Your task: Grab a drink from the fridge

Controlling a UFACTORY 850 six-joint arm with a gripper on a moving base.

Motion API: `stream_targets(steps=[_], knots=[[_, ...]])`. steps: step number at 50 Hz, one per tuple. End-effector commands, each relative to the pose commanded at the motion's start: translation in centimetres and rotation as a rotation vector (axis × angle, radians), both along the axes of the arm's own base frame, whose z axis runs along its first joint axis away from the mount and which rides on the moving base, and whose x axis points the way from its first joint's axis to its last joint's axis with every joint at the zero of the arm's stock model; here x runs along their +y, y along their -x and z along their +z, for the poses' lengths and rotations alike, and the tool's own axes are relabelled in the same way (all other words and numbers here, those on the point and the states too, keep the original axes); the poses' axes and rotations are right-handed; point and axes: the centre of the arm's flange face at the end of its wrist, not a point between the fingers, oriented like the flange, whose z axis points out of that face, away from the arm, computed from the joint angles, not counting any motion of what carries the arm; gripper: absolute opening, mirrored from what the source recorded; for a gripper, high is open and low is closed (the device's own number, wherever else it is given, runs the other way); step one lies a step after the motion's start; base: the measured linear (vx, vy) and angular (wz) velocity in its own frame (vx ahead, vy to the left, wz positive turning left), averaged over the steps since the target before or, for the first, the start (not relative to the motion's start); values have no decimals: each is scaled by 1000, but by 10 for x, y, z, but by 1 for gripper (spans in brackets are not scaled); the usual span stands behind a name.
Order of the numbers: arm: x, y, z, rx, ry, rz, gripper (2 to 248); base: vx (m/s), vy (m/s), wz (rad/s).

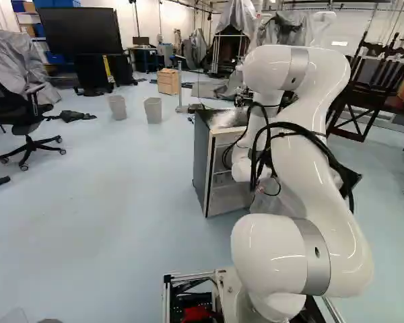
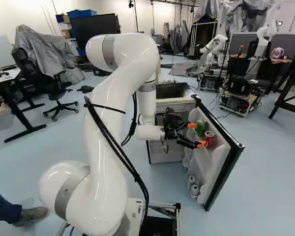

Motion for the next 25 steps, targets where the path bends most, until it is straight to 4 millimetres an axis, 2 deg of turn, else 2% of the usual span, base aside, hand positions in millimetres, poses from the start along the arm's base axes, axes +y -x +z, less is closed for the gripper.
stream_targets(steps=[25], knots=[[-7, 3, 0, 0, 0, -17, 247, 0, 0, 0]])
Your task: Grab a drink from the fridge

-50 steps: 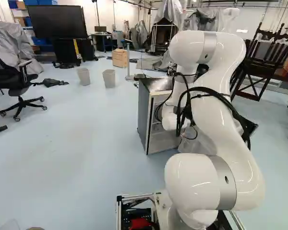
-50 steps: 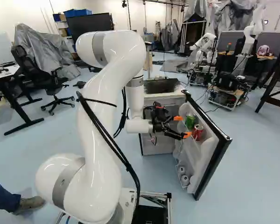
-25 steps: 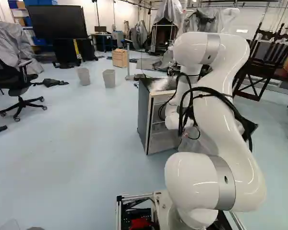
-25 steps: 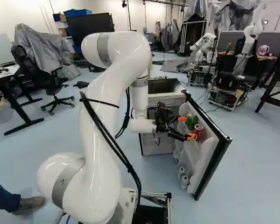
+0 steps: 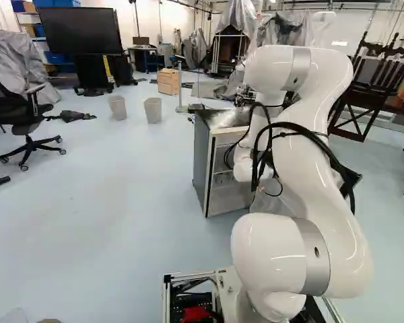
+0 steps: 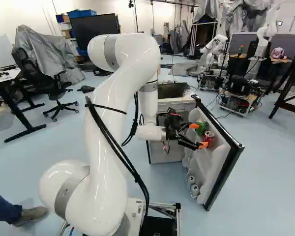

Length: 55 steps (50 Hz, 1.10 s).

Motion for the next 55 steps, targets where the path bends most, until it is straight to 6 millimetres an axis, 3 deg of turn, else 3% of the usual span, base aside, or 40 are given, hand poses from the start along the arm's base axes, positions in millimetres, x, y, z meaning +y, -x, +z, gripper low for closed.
stream_targets(steps=[55], knots=[[1, 0, -6, 10, -64, -3, 247, 0, 0, 0]])
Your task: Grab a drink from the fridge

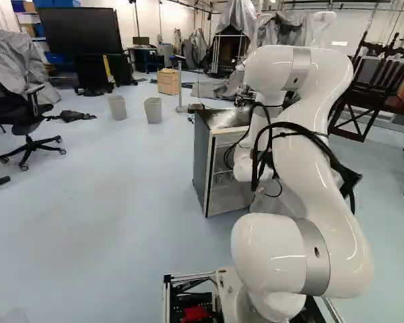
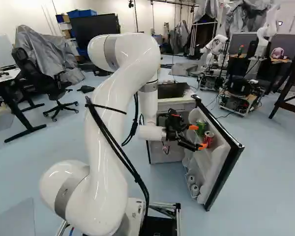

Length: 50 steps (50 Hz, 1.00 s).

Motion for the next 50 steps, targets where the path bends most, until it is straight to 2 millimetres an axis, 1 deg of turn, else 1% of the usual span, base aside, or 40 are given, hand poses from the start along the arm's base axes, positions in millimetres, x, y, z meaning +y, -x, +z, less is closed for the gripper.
stream_targets(steps=[21, 37, 50], knots=[[0, 0, 0, 1, -13, -1, 247, 0, 0, 0], [0, 1, 17, -28, -9, -1, 247, 0, 0, 0], [2, 2, 29, -47, -61, -2, 247, 0, 0, 0]])
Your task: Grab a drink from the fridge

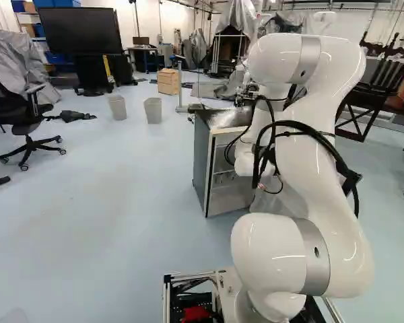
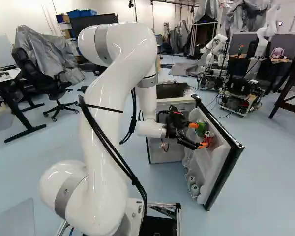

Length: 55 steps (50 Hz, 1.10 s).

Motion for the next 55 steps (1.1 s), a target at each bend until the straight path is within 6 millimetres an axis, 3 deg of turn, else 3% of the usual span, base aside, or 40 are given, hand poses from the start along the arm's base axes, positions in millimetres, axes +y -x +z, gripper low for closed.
stream_targets(steps=[55], knots=[[5, 2, 47, -79, -218, 58, 247, 0, 0, 0]])
